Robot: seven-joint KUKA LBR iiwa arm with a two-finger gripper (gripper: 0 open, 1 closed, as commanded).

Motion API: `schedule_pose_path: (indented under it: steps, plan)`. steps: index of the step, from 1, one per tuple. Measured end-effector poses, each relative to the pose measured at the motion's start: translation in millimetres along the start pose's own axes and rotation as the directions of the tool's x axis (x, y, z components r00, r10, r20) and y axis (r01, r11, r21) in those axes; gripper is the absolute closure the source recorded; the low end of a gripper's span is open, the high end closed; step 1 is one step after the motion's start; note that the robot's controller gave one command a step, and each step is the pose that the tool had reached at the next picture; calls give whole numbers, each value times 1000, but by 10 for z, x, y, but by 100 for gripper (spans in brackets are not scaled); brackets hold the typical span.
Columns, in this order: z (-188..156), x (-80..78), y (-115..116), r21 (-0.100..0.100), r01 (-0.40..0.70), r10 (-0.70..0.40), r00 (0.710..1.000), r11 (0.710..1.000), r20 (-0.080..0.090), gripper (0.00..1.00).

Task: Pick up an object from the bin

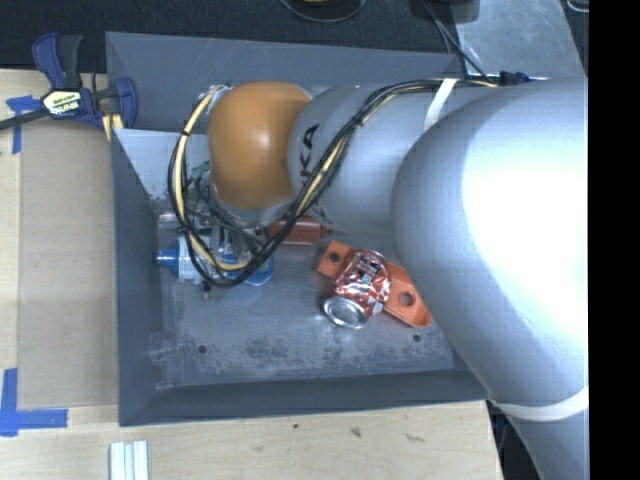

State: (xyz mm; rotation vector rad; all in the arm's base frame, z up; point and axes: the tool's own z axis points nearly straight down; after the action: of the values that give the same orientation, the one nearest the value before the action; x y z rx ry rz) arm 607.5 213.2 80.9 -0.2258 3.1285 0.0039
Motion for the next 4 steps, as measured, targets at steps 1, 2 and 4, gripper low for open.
schedule_pose_path:
  steps: [1,2,4]
  plan:
    - [-806,204,-253,1,1,-1,1000,1000,2,0]
    - [-195,71,-236,-1,17,-17,1000,1000,2,0]
    - [96,76,-326,0,-21,21,1000,1000,0,100]
